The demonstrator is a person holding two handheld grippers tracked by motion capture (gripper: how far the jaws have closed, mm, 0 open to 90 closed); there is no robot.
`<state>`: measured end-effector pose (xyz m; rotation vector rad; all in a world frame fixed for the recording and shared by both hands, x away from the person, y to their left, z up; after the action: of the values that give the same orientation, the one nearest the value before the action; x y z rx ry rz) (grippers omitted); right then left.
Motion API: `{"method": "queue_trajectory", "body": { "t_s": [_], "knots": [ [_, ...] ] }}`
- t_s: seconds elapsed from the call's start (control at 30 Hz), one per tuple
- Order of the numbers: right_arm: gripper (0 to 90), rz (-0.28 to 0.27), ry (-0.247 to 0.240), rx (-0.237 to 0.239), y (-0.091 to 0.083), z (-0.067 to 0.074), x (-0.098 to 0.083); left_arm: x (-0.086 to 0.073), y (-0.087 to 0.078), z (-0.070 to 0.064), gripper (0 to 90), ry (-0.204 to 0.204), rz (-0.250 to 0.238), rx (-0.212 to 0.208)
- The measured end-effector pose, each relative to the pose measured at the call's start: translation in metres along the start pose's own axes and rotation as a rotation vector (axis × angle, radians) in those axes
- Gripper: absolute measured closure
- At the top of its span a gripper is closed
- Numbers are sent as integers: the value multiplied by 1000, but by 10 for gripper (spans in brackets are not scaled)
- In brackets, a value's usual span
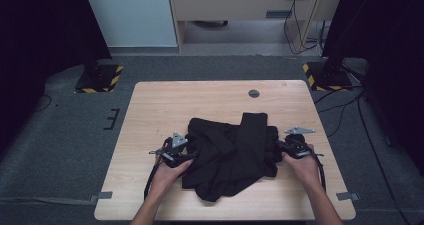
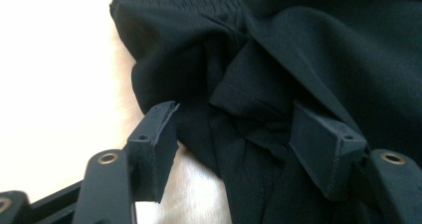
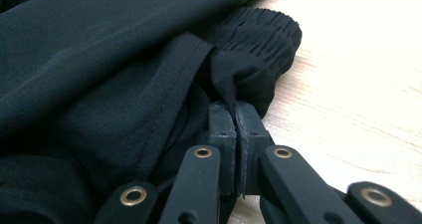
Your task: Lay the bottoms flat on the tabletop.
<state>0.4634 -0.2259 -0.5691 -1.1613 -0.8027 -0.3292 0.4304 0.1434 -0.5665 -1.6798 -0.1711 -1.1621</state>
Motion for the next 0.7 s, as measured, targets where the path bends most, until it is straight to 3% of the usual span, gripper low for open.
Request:
{"method": "queue_trajectory", "body": {
  "t_s": [0.1, 0.17, 0.43, 0.53, 0.57, 0.7],
  "knots": [
    [878, -2, 4, 5, -1, 0, 0, -10, -5, 1, 368, 17, 37, 6],
    [877, -2, 0, 6, -2, -1, 0, -15, -9, 5, 367, -3, 34, 1],
    [874, 1, 7, -2, 0, -7, 0, -26, -23, 18, 374, 1, 46, 26],
    [874, 0, 7, 3, 1, -7, 0, -22, -30, 26, 411, 3, 28, 43],
    [874, -2, 8, 2, 2, -7, 0, -16, -35, 32, 416, -1, -3, 61],
    [874, 1, 9, 5, 2, -8, 0, -3, -43, 42, 449, 8, -32, 87]
  ]
}}
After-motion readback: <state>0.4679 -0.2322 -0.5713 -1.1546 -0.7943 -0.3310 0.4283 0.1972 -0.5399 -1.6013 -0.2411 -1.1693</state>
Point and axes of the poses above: each handheld gripper's, and its own axes: y roughly forward along the jaws, x roughly out of its top, z roughly to its left, the point moved 6 cm from there along y, roughly forward along the jaws, and after that the axes turned 4 degrees about y, right-handed, at the moved point
